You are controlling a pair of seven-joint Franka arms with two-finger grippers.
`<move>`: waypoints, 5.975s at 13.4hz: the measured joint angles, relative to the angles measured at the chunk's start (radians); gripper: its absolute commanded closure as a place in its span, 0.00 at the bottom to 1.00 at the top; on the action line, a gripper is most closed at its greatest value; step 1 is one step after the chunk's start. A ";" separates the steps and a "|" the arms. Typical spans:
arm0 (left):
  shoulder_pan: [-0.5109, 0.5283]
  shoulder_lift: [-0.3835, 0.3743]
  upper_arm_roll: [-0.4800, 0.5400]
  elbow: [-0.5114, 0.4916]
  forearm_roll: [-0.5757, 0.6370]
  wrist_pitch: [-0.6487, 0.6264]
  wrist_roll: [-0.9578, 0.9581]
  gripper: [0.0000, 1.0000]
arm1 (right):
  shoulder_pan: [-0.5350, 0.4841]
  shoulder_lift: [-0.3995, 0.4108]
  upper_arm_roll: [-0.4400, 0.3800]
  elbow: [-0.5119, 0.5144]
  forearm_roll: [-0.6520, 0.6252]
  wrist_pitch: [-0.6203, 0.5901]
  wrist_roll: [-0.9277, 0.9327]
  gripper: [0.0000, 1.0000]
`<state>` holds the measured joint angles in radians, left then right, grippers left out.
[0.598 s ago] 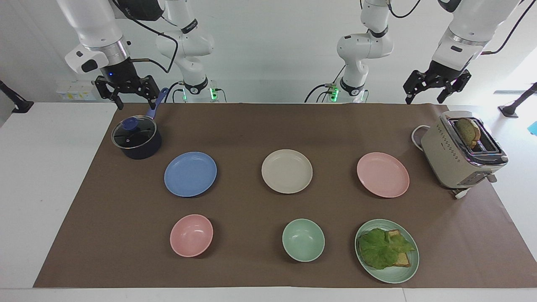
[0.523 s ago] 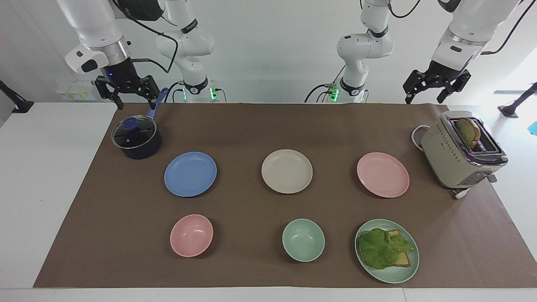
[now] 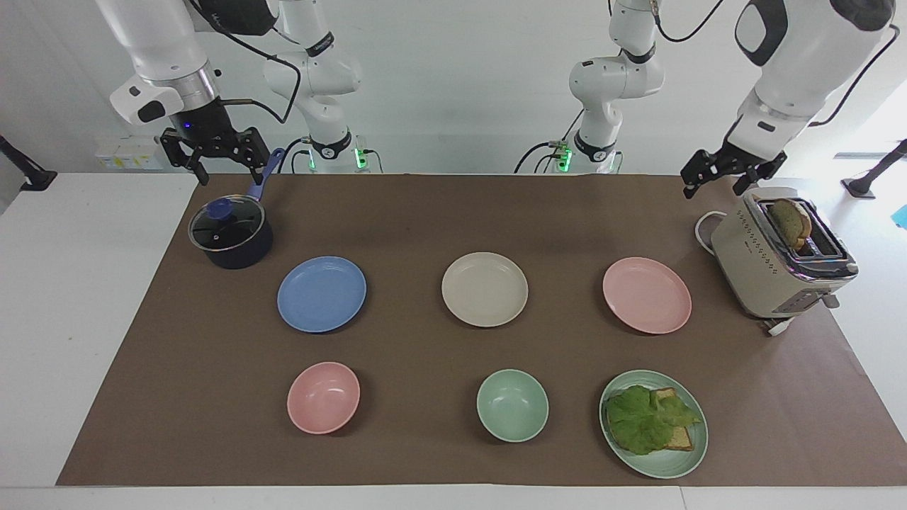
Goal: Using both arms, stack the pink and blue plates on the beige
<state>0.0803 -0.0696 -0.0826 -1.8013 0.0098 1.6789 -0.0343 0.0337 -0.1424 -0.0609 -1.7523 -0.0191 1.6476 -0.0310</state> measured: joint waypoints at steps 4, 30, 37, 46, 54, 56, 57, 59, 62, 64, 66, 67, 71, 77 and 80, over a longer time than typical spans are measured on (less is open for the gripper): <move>0.047 0.069 0.005 -0.206 0.000 0.267 0.008 0.00 | 0.000 0.000 0.000 0.000 0.000 -0.001 0.000 0.00; 0.085 0.149 0.003 -0.082 -0.217 0.049 -0.002 1.00 | 0.000 0.000 0.000 0.000 0.000 -0.001 0.000 0.00; -0.140 0.137 -0.030 -0.097 -0.366 0.133 -0.299 1.00 | 0.000 0.000 0.000 0.000 0.000 -0.001 0.000 0.00; -0.437 0.207 -0.033 -0.266 -0.367 0.549 -0.514 1.00 | 0.000 0.000 0.000 0.000 0.000 -0.001 0.000 0.00; -0.444 0.256 -0.025 -0.275 -0.367 0.601 -0.493 0.00 | 0.000 0.000 0.000 0.000 0.000 -0.001 0.000 0.00; -0.443 0.255 -0.024 -0.275 -0.367 0.599 -0.492 0.00 | 0.000 0.000 0.000 0.000 0.000 -0.001 0.000 0.00; -0.443 0.254 -0.021 -0.274 -0.367 0.592 -0.491 0.00 | 0.000 0.000 0.000 0.000 0.000 -0.001 0.000 0.00; -0.430 0.246 -0.007 -0.257 -0.346 0.536 -0.487 0.00 | 0.000 0.000 0.000 0.000 0.000 -0.001 0.000 0.00; -0.367 0.217 0.005 -0.157 -0.226 0.348 -0.478 0.00 | 0.000 0.000 0.000 0.000 0.000 -0.001 0.000 0.00; -0.299 0.173 0.007 -0.086 -0.194 0.234 -0.406 0.00 | 0.000 0.000 0.000 0.000 0.000 -0.001 0.000 0.00; -0.209 0.113 0.011 -0.033 -0.186 0.123 -0.274 0.00 | 0.000 0.000 0.000 0.000 0.000 -0.001 0.000 0.00; -0.161 0.083 0.013 -0.002 -0.166 0.061 -0.211 0.00 | 0.000 0.000 0.000 0.000 0.000 -0.001 0.000 0.00; -0.110 0.037 0.023 0.163 -0.047 -0.142 -0.055 0.00 | 0.000 0.000 0.000 0.000 0.000 -0.001 0.000 0.00; -0.110 -0.011 0.057 0.262 -0.034 -0.223 -0.036 0.00 | 0.000 0.000 0.000 0.000 0.000 -0.001 0.000 0.00; -0.110 -0.013 0.057 0.261 -0.034 -0.224 -0.036 0.00 | 0.000 0.000 0.000 0.000 0.000 -0.001 0.000 0.00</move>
<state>-0.0298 -0.0826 -0.0260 -1.5399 -0.0240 1.4552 -0.0704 0.0337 -0.1428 -0.0613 -1.7524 -0.0191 1.6468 -0.0310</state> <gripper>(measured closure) 0.000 0.000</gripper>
